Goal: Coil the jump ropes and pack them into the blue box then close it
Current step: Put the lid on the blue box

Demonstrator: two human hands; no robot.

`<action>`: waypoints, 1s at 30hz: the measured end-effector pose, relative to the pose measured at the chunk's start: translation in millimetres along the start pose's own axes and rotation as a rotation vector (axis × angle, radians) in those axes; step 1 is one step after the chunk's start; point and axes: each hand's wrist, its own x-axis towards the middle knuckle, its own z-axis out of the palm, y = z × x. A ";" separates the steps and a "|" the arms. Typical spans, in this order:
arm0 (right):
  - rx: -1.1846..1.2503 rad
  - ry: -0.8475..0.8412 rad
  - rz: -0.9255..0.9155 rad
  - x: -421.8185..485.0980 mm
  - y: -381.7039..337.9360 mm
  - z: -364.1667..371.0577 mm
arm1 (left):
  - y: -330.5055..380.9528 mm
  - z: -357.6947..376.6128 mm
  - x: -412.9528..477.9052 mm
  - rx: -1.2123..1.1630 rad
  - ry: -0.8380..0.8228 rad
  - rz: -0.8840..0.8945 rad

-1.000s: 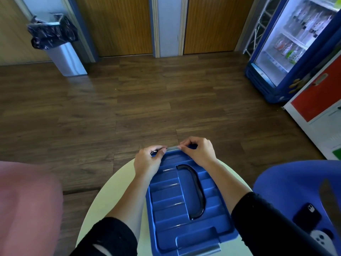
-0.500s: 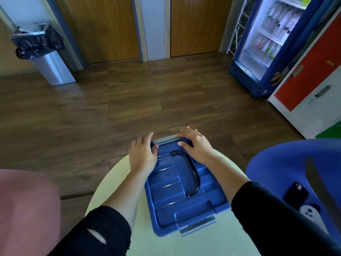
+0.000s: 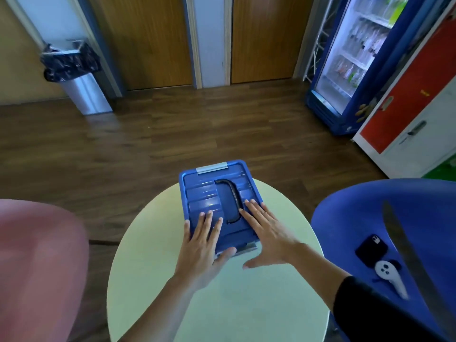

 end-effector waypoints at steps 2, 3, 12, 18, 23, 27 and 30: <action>-0.037 0.003 -0.011 2.2 2.4 5.9 | 2.0 5.8 -11.3 0.070 -0.006 0.057; -0.034 0.015 -0.014 3.5 3.9 8.0 | 1.7 8.0 -13.8 0.098 -0.002 0.074; 0.023 0.127 -0.077 6.2 9.2 16.5 | 0.3 23.1 -8.6 0.011 0.142 0.036; -0.044 0.013 -0.090 7.3 11.1 8.3 | -4.7 24.7 -8.1 -0.049 0.162 0.057; -0.075 0.015 -0.083 8.3 11.7 7.8 | -2.4 26.2 -7.9 -0.178 0.204 0.016; 0.011 0.028 -0.030 8.7 8.0 10.4 | 3.9 27.1 -4.7 -0.355 0.307 -0.074; 0.076 0.041 0.022 10.4 3.4 9.0 | 9.1 25.7 -2.0 -0.399 0.352 -0.139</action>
